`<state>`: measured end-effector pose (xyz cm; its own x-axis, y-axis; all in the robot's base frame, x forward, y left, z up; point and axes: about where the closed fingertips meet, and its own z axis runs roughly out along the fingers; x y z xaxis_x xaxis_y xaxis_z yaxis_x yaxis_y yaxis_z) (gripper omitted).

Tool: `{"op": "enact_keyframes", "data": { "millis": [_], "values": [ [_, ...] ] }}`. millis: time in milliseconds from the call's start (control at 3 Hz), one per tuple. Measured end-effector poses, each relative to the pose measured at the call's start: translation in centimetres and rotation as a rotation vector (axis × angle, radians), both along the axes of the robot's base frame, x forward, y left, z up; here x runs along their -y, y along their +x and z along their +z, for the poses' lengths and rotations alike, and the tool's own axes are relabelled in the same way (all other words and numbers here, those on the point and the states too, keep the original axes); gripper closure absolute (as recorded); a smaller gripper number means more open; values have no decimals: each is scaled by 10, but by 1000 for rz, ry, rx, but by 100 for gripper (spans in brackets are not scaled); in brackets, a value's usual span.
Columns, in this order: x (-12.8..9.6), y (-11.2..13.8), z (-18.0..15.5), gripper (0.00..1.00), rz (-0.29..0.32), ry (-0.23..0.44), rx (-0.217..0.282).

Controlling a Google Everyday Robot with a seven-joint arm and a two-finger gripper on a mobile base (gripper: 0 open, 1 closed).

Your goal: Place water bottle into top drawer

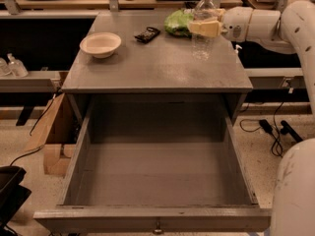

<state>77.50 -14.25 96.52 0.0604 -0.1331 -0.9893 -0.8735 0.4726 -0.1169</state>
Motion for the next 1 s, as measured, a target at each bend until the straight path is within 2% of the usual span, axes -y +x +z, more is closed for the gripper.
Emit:
{"op": "enact_keyframes", "data": {
  "millis": [333, 667, 1000],
  "values": [
    [-28, -33, 26, 100, 35, -16, 33],
    [-50, -66, 31, 100, 35, -56, 50],
    [-76, -110, 0, 100, 67, -60, 29]
  ]
}}
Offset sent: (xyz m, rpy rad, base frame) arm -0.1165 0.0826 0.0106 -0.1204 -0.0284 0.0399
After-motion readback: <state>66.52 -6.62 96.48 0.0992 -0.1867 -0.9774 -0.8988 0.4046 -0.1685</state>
